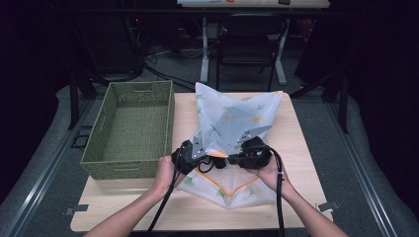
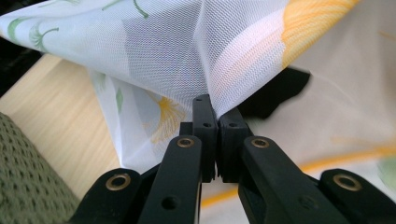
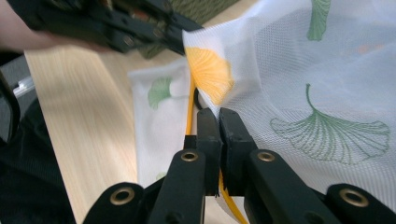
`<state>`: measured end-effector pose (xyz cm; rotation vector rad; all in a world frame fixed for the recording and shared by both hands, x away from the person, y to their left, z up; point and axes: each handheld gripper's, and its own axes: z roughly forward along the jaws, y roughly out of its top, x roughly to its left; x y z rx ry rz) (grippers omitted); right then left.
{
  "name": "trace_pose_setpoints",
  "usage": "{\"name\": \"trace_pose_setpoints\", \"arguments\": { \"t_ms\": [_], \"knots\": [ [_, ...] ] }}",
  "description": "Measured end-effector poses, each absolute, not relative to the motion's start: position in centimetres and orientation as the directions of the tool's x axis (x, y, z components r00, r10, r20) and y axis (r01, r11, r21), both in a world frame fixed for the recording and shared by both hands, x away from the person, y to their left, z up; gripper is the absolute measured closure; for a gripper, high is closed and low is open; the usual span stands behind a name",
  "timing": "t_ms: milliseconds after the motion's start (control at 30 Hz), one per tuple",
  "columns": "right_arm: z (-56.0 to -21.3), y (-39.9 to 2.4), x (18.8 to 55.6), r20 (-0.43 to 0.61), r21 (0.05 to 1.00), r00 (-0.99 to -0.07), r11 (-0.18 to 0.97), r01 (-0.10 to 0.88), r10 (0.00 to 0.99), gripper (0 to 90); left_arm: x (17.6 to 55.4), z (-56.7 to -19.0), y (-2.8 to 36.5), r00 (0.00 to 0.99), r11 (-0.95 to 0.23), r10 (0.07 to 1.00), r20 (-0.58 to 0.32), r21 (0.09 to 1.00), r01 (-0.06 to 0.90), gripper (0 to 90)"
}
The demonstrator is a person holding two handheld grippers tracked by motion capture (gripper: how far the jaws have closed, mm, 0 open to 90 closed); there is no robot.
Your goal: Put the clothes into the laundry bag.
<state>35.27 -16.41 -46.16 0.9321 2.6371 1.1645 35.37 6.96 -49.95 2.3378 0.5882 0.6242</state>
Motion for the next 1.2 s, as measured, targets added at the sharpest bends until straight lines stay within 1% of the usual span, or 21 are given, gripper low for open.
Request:
{"name": "trace_pose_setpoints", "arguments": {
  "t_ms": [167,333,500,567,633,733,800,1000,1067,1100,1200],
  "knots": [
    [-46.7,-16.1,34.7,0.125,0.677,-0.827,0.562,0.475,0.548,87.7,34.1,-49.9,7.6,0.840,-0.759,0.468,0.272,0.611,0.225,88.6],
    [-47.3,-15.7,34.2,0.119,0.643,-0.840,0.603,0.472,0.530,87.7,33.0,-50.5,7.7,0.872,-0.800,0.410,0.266,0.564,0.204,88.6],
    [-48.6,-15.7,34.0,0.125,0.608,-0.844,0.632,0.480,0.521,87.5,32.7,-51.9,7.8,0.883,-0.792,0.411,0.229,0.569,0.221,88.4],
    [-49.4,-15.7,33.8,0.126,0.591,-0.848,0.648,0.481,0.516,87.5,32.7,-52.8,7.5,0.893,-0.802,0.392,0.221,0.557,0.214,88.3],
    [-50.4,-15.6,33.7,0.115,0.564,-0.853,0.673,0.478,0.509,87.2,32.7,-53.6,7.1,0.905,-0.826,0.365,0.218,0.525,0.207,87.8],
    [-51.8,-15.7,33.6,0.127,0.519,-0.848,0.694,0.498,0.514,86.8,32.9,-54.4,6.7,0.915,-0.841,0.351,0.201,0.497,0.213,86.2],
    [-52.6,-15.7,33.8,0.130,0.496,-0.846,0.705,0.506,0.516,85.9,33.1,-54.8,6.5,0.915,-0.838,0.355,0.189,0.498,0.223,84.2],
    [-54.1,-15.7,34.4,0.145,0.456,-0.841,0.719,0.524,0.521,78.7,33.5,-55.6,6.0,0.921,-0.830,0.360,0.148,0.501,0.244,73.2],
    [-54.3,-15.8,34.5,0.154,0.444,-0.840,0.723,0.530,0.521,73.6,33.8,-55.7,6.0,0.927,-0.837,0.354,0.127,0.486,0.252,65.0],
    [-54.3,-15.8,34.5,0.156,0.441,-0.841,0.726,0.528,0.518,70.8,33.8,-55.7,6.0,0.928,-0.836,0.354,0.119,0.486,0.257,62.6],
    [-53.8,-16.2,34.6,0.177,0.448,-0.839,0.717,0.534,0.514,59.2,33.8,-55.4,6.5,0.923,-0.820,0.371,0.101,0.503,0.274,47.4]
  ]
}}
